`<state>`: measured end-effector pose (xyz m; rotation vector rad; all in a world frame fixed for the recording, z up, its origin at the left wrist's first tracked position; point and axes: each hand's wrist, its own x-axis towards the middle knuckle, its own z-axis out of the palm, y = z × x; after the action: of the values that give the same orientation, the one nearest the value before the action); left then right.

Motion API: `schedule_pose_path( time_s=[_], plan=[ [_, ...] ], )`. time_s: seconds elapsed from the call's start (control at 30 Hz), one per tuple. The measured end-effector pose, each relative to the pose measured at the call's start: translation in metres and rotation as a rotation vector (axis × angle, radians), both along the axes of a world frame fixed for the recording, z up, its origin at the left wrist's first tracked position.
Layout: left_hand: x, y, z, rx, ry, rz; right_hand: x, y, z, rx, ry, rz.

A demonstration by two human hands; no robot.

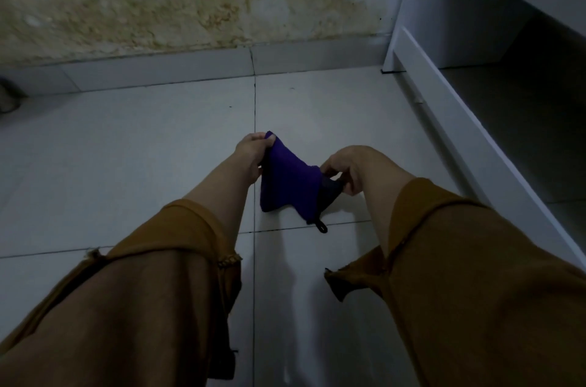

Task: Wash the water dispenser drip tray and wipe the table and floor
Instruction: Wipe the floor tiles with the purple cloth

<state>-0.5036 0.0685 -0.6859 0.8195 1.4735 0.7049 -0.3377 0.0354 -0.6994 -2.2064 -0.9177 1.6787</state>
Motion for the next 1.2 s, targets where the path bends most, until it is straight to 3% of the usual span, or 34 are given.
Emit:
schedule_pose_path(
  time_s=[0.1,0.23,0.4,0.63,0.93,1.07,1.2],
  plan=[
    [0.0,0.0,0.001,-0.004,-0.01,0.001,-0.005,0.0,0.002,0.009,-0.047,0.054],
    [-0.007,0.002,-0.002,-0.019,-0.013,0.025,0.002,0.002,0.003,0.136,0.156,-0.219],
    [-0.015,0.006,-0.001,-0.009,-0.024,0.002,0.007,0.007,0.003,0.32,0.388,-0.353],
    [-0.017,0.009,0.004,0.072,-0.032,0.072,-0.001,0.006,0.003,0.284,0.238,-0.355],
    [-0.025,0.012,0.006,0.128,-0.032,0.207,0.0,0.009,0.015,0.462,0.389,-0.508],
    [-0.028,0.015,0.008,-0.108,-0.059,0.128,0.004,0.014,0.016,0.554,0.44,-0.649],
    [-0.028,0.015,0.004,-0.312,0.035,0.025,0.006,0.007,0.01,0.406,0.343,-0.615]
  ],
)
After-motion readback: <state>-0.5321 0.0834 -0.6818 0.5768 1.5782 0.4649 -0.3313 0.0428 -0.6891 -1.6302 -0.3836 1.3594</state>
